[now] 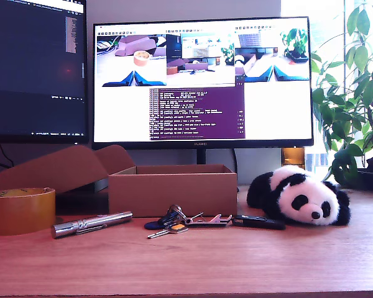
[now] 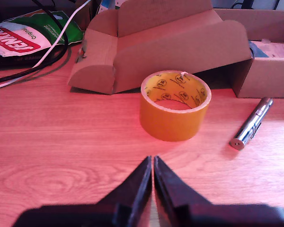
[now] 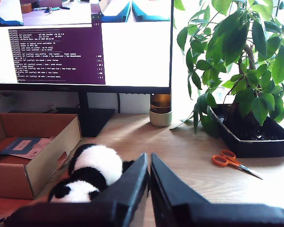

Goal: Pick up the laser pointer and place it inside the cardboard box

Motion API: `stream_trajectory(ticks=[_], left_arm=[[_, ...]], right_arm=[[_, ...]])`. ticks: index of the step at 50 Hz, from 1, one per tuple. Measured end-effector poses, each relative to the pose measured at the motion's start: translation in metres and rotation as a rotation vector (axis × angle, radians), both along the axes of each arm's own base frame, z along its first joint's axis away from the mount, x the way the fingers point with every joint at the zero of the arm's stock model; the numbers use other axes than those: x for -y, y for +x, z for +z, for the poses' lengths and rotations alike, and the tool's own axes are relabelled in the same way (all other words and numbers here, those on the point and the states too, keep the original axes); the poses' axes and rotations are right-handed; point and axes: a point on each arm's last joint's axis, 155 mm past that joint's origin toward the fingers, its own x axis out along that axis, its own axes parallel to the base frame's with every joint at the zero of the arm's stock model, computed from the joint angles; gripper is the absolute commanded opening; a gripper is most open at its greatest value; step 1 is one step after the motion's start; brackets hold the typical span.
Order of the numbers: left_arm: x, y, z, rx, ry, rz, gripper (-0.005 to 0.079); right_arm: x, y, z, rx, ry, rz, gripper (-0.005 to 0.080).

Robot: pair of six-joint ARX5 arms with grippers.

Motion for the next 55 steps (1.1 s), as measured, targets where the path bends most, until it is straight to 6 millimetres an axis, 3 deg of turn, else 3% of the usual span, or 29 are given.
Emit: stream_trajectory(ticks=[3, 6, 10, 13, 27, 46, 55], left_arm=[[0.016, 0.002, 0.010, 0.037, -0.062, -0.069, -0.0021], [0.026, 0.007, 0.036, 0.136, -0.090, -0.119, -0.0021], [0.027, 0.007, 0.038, 0.142, -0.091, -0.122, -0.0021], [0.027, 0.007, 0.037, 0.138, -0.092, -0.122, -0.0021], [0.045, 0.003, 0.049, 0.178, -0.124, -0.220, -0.0021], [0.065, -0.003, 0.061, 0.218, -0.155, -0.336, -0.0021], [0.075, -0.003, 0.061, 0.211, -0.157, -0.383, -0.0021]], right_arm=[[0.000, -0.001, -0.010, -0.039, -0.021, 0.002, -0.0010], [0.000, -0.006, -0.046, -0.182, -0.039, 0.004, -0.0010], [0.001, -0.017, -0.085, -0.340, -0.055, 0.008, -0.0010], [0.001, -0.021, -0.099, -0.390, -0.059, 0.007, -0.0010], [-0.008, -0.022, -0.099, -0.389, -0.048, 0.059, -0.0010], [-0.086, -0.041, -0.077, -0.333, 0.062, 0.472, -0.0010], [-0.109, -0.054, -0.072, -0.318, 0.056, 0.597, -0.0010]])
